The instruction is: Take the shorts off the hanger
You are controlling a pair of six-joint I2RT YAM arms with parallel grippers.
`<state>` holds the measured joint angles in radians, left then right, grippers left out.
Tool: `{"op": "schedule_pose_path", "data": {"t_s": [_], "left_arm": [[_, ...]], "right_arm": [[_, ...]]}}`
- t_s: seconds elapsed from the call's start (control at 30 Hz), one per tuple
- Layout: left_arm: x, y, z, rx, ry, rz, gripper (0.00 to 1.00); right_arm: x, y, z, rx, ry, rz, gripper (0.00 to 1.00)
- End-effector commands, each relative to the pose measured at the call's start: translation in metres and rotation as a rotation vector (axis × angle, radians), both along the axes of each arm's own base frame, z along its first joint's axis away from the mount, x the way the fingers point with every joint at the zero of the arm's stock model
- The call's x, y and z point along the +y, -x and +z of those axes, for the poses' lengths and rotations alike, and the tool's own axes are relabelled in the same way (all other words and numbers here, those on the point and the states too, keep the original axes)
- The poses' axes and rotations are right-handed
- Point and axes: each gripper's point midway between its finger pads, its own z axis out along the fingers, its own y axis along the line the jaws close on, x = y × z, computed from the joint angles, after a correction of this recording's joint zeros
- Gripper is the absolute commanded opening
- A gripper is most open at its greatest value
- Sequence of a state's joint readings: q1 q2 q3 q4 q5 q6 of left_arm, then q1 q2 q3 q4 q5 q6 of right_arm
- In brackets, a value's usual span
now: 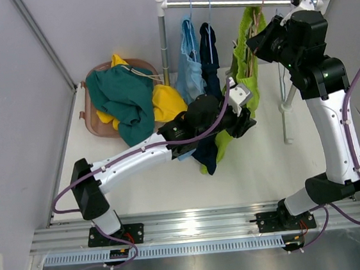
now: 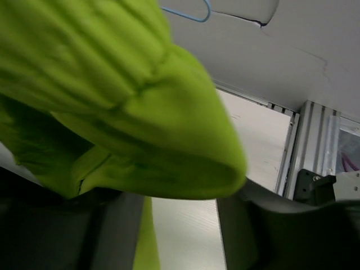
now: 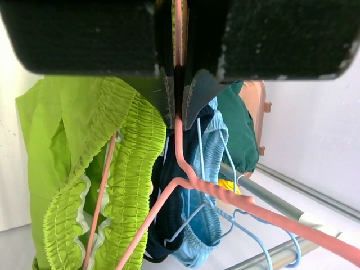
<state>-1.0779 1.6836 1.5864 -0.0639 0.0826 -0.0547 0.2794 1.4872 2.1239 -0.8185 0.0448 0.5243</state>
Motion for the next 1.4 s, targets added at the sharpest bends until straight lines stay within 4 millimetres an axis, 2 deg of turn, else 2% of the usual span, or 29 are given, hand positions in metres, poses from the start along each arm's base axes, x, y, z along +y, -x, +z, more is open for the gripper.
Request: {"op": "schedule_pose_path", "data": {"t_s": [0.0, 0.07, 0.1, 0.13, 0.17, 0.2, 0.27, 0.3, 0.33, 0.43, 0.63, 0.7, 0.73, 0.8, 0.9, 0.93, 1.0, 1.03, 1.1, 1.13, 1.2, 1.23, 1.27, 1.3, 1.33, 1.37], "left_arm": [[0.002, -0.012, 0.034, -0.076, 0.072, 0.060, 0.47], [0.004, -0.009, 0.037, -0.075, 0.069, 0.063, 0.52], [0.008, -0.003, 0.045, -0.087, 0.076, 0.058, 0.60], [0.011, 0.001, 0.048, -0.092, 0.068, 0.062, 0.77], [0.012, 0.011, 0.050, -0.103, 0.065, 0.061, 0.82], [0.023, 0.016, 0.060, -0.145, 0.065, 0.089, 0.90], [0.027, 0.033, 0.064, -0.176, 0.068, 0.088, 0.96], [0.033, 0.033, 0.062, -0.190, 0.061, 0.117, 0.98], [0.039, 0.037, 0.070, -0.199, 0.083, 0.119, 0.99], [0.044, 0.033, 0.065, -0.211, 0.068, 0.148, 0.99], [0.025, 0.024, 0.048, -0.216, 0.023, 0.154, 0.99], [0.018, 0.020, 0.054, -0.228, 0.028, 0.155, 0.99], [0.011, 0.017, 0.043, -0.227, 0.001, 0.157, 0.99], [0.006, 0.012, 0.042, -0.231, -0.009, 0.163, 0.98], [-0.003, 0.006, 0.031, -0.239, -0.029, 0.169, 0.88], [-0.008, 0.004, 0.024, -0.240, -0.042, 0.170, 0.60], [-0.013, 0.001, 0.017, -0.236, -0.057, 0.165, 0.30], [-0.014, 0.000, 0.018, -0.234, -0.053, 0.172, 0.01], [-0.016, 0.001, 0.014, -0.228, -0.056, 0.168, 0.00], [-0.014, 0.003, 0.000, -0.208, -0.076, 0.163, 0.00], [-0.011, 0.012, 0.014, -0.204, -0.016, 0.141, 0.00], [-0.008, 0.020, -0.005, -0.176, -0.040, 0.126, 0.00], [-0.006, 0.028, -0.007, -0.170, -0.033, 0.117, 0.00], [-0.003, 0.049, 0.004, -0.174, 0.000, 0.086, 0.00], [0.002, 0.063, -0.026, -0.150, -0.040, 0.067, 0.00], [0.000, 0.087, -0.030, -0.143, -0.034, 0.037, 0.00]], "right_arm": [[0.000, 0.016, 0.034, -0.107, -0.047, 0.017, 0.00], [0.000, 0.017, 0.034, -0.108, -0.050, 0.018, 0.00], [0.000, 0.017, 0.031, -0.103, -0.046, 0.017, 0.00], [-0.001, 0.017, 0.031, -0.105, -0.045, 0.014, 0.00], [-0.002, 0.017, 0.031, -0.107, -0.042, 0.011, 0.00], [-0.002, 0.016, 0.030, -0.104, -0.036, 0.007, 0.00], [-0.002, 0.014, 0.029, -0.102, -0.033, 0.006, 0.00], [-0.002, 0.015, 0.029, -0.102, -0.033, 0.006, 0.00], [-0.003, 0.015, 0.029, -0.101, -0.036, 0.004, 0.00], [-0.002, 0.016, 0.030, -0.105, -0.044, 0.009, 0.00], [-0.001, 0.020, 0.033, -0.108, -0.053, 0.018, 0.00], [-0.001, 0.023, 0.035, -0.111, -0.057, 0.022, 0.00], [-0.001, 0.024, 0.037, -0.115, -0.060, 0.025, 0.00], [-0.001, 0.026, 0.038, -0.116, -0.064, 0.027, 0.00], [-0.001, 0.029, 0.041, -0.124, -0.068, 0.032, 0.00], [-0.001, 0.029, 0.041, -0.124, -0.070, 0.032, 0.00], [-0.001, 0.030, 0.043, -0.126, -0.072, 0.032, 0.00], [-0.001, 0.030, 0.042, -0.125, -0.072, 0.032, 0.00], [-0.001, 0.031, 0.043, -0.128, -0.071, 0.032, 0.00], [-0.001, 0.030, 0.043, -0.127, -0.068, 0.031, 0.00], [-0.003, 0.028, 0.044, -0.129, -0.068, 0.025, 0.00], [0.000, 0.029, 0.044, -0.130, -0.069, 0.047, 0.00], [0.000, 0.025, 0.042, -0.126, -0.067, 0.049, 0.00], [-0.006, 0.023, 0.047, -0.135, -0.068, 0.036, 0.00], [-0.007, 0.021, 0.047, -0.130, -0.068, 0.042, 0.00], [-0.014, 0.013, 0.050, -0.137, -0.069, 0.025, 0.00]]}}
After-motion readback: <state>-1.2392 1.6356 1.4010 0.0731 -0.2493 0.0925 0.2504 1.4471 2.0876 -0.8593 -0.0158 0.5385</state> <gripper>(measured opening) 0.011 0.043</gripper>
